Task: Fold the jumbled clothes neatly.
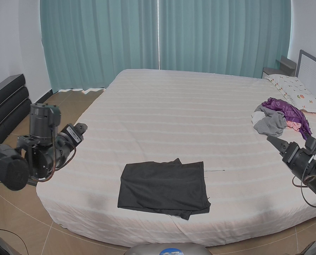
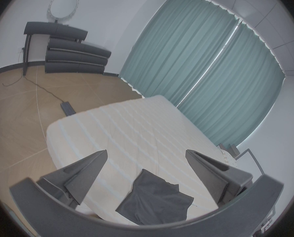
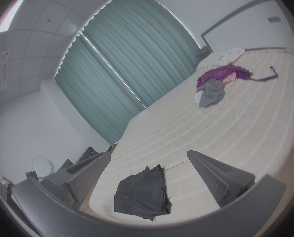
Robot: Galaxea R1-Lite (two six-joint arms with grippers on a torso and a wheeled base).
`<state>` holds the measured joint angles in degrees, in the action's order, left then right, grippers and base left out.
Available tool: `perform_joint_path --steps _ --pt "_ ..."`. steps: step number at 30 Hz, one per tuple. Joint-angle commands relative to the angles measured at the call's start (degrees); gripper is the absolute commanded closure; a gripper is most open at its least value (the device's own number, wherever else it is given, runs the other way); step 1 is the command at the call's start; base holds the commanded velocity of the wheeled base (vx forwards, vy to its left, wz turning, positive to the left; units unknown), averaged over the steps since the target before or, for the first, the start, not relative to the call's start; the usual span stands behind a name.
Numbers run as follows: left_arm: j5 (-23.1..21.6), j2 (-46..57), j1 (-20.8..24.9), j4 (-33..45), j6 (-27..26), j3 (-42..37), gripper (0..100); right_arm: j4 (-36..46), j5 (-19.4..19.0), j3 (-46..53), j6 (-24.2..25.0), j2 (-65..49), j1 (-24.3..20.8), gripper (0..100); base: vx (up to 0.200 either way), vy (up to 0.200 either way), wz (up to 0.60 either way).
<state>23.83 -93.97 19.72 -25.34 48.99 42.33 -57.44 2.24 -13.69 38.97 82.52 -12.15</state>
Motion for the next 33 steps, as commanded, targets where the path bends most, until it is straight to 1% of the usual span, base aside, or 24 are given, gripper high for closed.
perform_joint_path --steps 1,2,3,5,10,12,13,17,19,22,23,26,28,29,31,32,33 --pt "6.5 31.4 2.1 0.0 -11.4 -12.8 0 30.5 0.6 3.4 -15.9 -45.2 1.0 0 0.0 0.0 0.0" --pt "6.8 37.8 2.1 0.2 -17.3 -14.9 0 41.9 0.0 1.0 -19.8 -54.1 0.7 0 0.0 0.0 0.0" --pt "6.8 40.8 2.0 0.5 -19.7 -15.7 0 46.3 0.0 0.0 -21.7 -57.2 0.5 0 0.0 0.0 0.0" --pt "7.1 46.3 2.1 0.6 -24.0 -17.7 0 50.9 0.7 -0.5 -23.1 -59.1 0.6 0 0.0 0.0 0.0" --pt "8.0 56.7 1.1 2.1 -33.1 -20.9 0 51.6 0.7 3.0 -23.8 -60.3 1.3 0 0.0 0.0 0.0" --pt "8.1 60.3 0.4 5.1 -35.9 -20.8 0 51.7 0.3 2.9 -24.6 -61.0 2.0 0 0.0 0.0 0.0" --pt "8.0 62.9 -0.3 7.9 -37.7 -20.6 0 51.6 0.3 2.4 -24.6 -61.1 2.4 0 0.0 0.0 0.0" --pt "7.9 67.9 -2.3 13.2 -41.0 -20.4 0 51.6 -0.4 1.4 -24.7 -62.1 3.4 0 0.0 0.0 0.0" --pt "7.8 70.3 -3.3 14.6 -41.6 -20.5 0 51.8 -1.3 1.8 -24.7 -63.2 3.4 0 0.0 0.0 0.0" --pt "7.7 74.4 -4.8 17.3 -44.4 -20.6 0 51.7 -4.6 1.6 -24.1 -65.1 3.4 0 0.0 0.0 0.0" --pt "7.5 76.5 -5.6 19.1 -45.7 -20.6 0 51.7 -6.7 1.5 -24.1 -66.3 3.4 0 0.0 0.0 0.0" --pt "7.5 80.3 -7.4 22.8 -48.1 -20.6 0 52.1 -9.5 1.6 -24.3 -69.1 3.5 0 0.0 0.0 0.0" --pt "7.5 83.0 -8.2 24.2 -49.3 -20.7 0 54.1 -9.4 1.4 -24.7 -71.0 3.5 0 0.0 0.0 0.0" --pt "7.5 84.8 -8.7 24.6 -50.4 -20.7 0 56.9 -8.9 0.8 -24.9 -72.4 3.9 0 0.0 0.0 0.0" --pt "7.5 85.0 -8.8 24.7 -50.6 -20.7 0 57.2 -8.8 0.7 -25.0 -72.6 4.0 0 0.0 0.0 0.0" --pt "7.5 87.0 -9.4 25.4 -52.9 -21.0 0 61.9 -7.7 -1.3 -26.0 -74.3 5.6 0 0.0 0.0 0.0" --pt "7.5 88.0 -9.6 25.8 -53.6 -21.1 0 64.3 -7.3 -2.4 -26.6 -75.0 6.4 0 0.0 0.0 0.0"
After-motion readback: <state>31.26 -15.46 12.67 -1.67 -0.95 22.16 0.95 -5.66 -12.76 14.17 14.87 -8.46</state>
